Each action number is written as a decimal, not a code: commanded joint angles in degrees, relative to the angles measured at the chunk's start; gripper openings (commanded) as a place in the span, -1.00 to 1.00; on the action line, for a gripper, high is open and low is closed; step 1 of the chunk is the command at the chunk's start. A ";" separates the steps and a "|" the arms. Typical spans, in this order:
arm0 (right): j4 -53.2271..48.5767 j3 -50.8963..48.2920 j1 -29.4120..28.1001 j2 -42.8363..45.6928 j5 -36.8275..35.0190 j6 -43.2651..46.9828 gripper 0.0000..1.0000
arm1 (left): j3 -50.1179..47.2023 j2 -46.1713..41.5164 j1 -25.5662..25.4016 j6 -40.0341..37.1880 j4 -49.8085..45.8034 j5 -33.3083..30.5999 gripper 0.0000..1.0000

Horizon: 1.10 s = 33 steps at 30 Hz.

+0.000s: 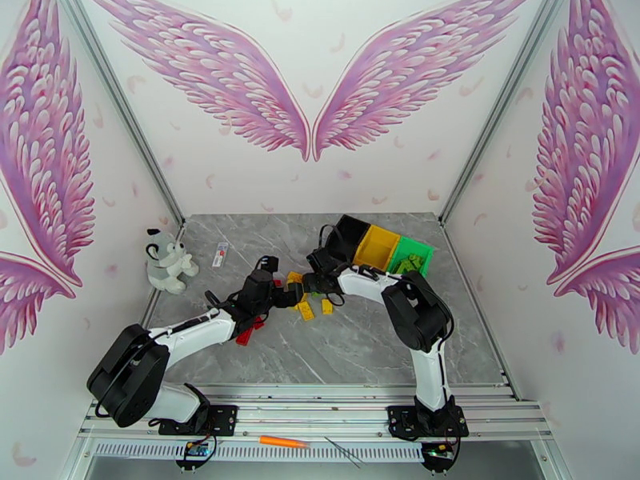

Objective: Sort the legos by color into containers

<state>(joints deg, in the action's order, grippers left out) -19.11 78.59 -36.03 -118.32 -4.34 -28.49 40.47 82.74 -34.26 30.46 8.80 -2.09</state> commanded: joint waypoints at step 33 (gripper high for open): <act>6.54 -23.98 31.65 32.87 -10.76 -6.32 -0.32 | 29.79 23.36 -25.75 -9.06 3.33 -9.72 0.98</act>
<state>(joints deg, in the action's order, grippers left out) -13.43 55.40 -6.81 -86.91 -12.84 -33.50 66.46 105.08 -59.29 24.14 13.02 -11.77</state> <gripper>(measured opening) 0.360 0.987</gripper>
